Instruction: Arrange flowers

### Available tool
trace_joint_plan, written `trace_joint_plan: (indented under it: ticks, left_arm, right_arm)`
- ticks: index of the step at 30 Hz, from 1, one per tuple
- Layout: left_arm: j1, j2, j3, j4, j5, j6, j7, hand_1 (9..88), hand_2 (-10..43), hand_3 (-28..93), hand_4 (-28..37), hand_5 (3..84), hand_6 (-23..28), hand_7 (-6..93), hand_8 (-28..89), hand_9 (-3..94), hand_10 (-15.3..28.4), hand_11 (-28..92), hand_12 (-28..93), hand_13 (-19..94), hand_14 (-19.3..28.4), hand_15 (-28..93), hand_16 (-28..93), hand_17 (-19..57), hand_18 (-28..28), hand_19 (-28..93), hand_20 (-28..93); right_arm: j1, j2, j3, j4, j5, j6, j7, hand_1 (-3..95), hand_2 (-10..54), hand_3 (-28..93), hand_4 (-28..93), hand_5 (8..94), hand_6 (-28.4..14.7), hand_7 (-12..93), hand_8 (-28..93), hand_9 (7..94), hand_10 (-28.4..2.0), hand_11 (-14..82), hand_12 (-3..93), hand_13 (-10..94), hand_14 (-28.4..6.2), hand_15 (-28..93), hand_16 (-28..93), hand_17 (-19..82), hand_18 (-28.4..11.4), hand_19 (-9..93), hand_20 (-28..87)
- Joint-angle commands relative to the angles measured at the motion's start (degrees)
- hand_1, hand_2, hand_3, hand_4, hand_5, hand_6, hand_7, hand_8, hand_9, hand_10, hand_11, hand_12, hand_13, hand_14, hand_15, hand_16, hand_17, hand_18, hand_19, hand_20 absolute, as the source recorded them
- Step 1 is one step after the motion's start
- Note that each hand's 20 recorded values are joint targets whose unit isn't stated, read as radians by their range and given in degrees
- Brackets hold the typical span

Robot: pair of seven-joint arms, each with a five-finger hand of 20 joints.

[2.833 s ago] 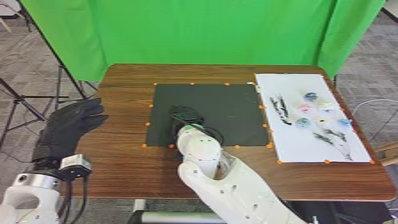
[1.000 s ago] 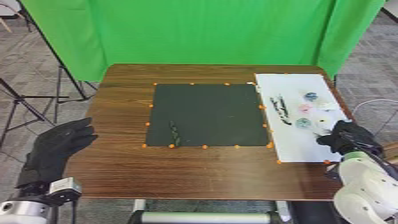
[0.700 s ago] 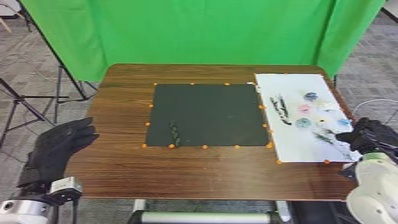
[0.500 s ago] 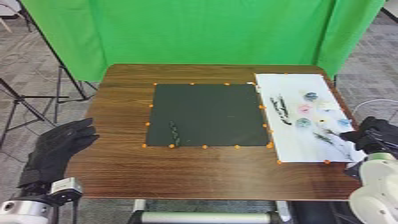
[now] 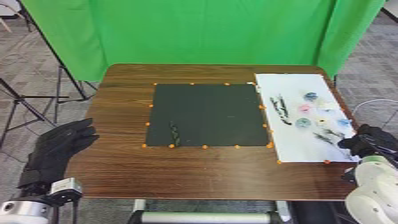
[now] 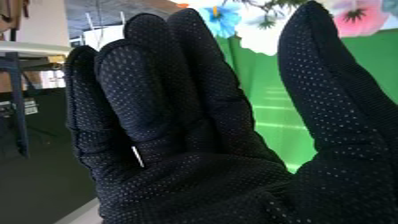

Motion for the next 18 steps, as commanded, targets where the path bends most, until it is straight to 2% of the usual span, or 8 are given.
trace_joint_plan:
  ticks: [1,6,7,10,11,13,18]
  left_arm:
    - [0.8,0.12,-0.01,0.06,-0.88,-0.01,0.71,26.9,2.9,82,-20.9,42.5,11.7,19.6,-11,36.6,21.0,38,10,25,26.7,65,-14,-9.0,22.8,60,16]
    - [0.3,-0.27,0.09,0.18,-0.75,-0.53,0.17,26.9,3.0,82,-20.9,42.5,11.7,19.6,-11,36.6,20.9,38,10,25,26.7,65,-14,-8.9,22.7,60,16]
    - [0.7,0.1,0.09,0.07,-1.4,-0.27,1.02,26.9,2.9,82,-20.9,42.5,11.7,19.6,-11,36.7,21.0,38,10,25,26.7,65,-14,-8.9,22.8,60,16]
    - [0.5,0.55,0.55,0.28,-3.94,-1.07,2.84,26.9,2.9,82,-20.9,42.5,11.7,19.6,-11,36.7,20.9,38,10,25,26.7,65,-14,-9.0,22.8,60,16]
    - [0.5,0.61,0.52,0.3,-4.15,-0.99,3.11,26.9,2.9,82,-20.9,42.5,11.7,19.6,-11,36.7,21.0,38,10,25,26.8,65,-14,-8.9,22.8,60,16]
    - [0.7,0.54,0.39,0.26,-3.66,-0.77,2.89,26.8,2.9,82,-20.9,42.5,11.8,19.6,-11,36.7,21.0,38,10,25,26.7,65,-14,-8.9,22.8,60,16]
    - [0.5,0.52,0.58,0.3,-3.86,-0.79,2.95,26.9,3.0,82,-20.9,42.6,11.8,19.6,-11,36.7,21.0,38,10,25,26.8,65,-14,-9.0,22.8,60,16]
  right_arm:
    - [0.0,-0.3,-0.8,1.0,0.2,-1.3,0.4,32.4,-6.8,78,-22,66.7,-11.3,27,-10,62.5,-24.8,40.5,20.7,61,-17.6,76,17,34,-26.8,93,-1]
    - [1.0,-0.6,-2.2,2.0,0.3,-2.1,1.1,32.8,-7.0,78,-22,66.7,-11.4,26,-10,62.4,-25.0,40.2,20.4,60,-17.8,76,17,34,-26.9,93,-2]
    - [1.2,-0.7,-2.3,2.2,0.5,-2.3,0.9,33.1,-7.0,78,-23,66.7,-11.4,26,-10,62.4,-25.0,40.3,20.4,60,-17.8,76,17,34,-26.8,93,-2]
    - [1.3,-0.7,-2.6,2.7,0.6,-2.6,1.1,33.9,-7.3,78,-23,66.8,-11.6,26,-10,62.5,-25.0,40.4,20.2,60,-17.8,76,16,34,-26.7,93,-2]
    - [1.5,-0.7,-2.8,2.9,0.8,-2.7,1.1,34.0,-7.4,78,-23,66.8,-11.6,26,-10,62.4,-25.0,40.4,20.2,60,-17.8,76,16,34,-26.7,93,-2]
    - [1.8,-0.9,-3.1,3.2,1.0,-2.6,1.3,34.2,-7.5,78,-23,66.8,-11.6,26,-10,62.4,-25.0,40.6,20.1,60,-17.8,76,16,34,-26.7,93,-3]
    - [2.7,-0.9,-4.3,4.2,1.4,-2.5,1.4,35.0,-7.6,79,-23,66.9,-11.5,26,-10,62.4,-24.9,40.6,20.1,60,-17.8,76,16,34,-26.7,93,-3]
